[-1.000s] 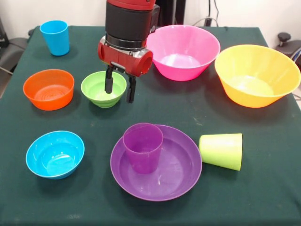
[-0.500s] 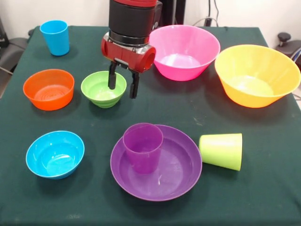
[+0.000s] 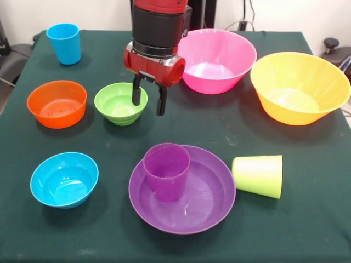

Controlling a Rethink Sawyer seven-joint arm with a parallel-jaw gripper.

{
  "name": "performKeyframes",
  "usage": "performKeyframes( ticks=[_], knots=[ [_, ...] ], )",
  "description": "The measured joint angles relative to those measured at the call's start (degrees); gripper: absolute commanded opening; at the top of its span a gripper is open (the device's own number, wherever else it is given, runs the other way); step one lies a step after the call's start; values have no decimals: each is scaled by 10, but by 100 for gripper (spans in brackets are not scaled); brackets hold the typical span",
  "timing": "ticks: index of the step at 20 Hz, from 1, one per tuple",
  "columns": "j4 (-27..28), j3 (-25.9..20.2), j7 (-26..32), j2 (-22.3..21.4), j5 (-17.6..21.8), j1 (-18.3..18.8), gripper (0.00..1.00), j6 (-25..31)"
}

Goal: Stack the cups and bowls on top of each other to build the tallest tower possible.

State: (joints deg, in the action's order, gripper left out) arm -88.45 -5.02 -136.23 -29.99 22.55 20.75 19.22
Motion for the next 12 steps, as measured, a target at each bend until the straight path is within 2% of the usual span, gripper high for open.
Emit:
performKeyframes(
  ticks=[12],
  knots=[
    [-5,0,0,17,0,1,100,-32]
  ],
)
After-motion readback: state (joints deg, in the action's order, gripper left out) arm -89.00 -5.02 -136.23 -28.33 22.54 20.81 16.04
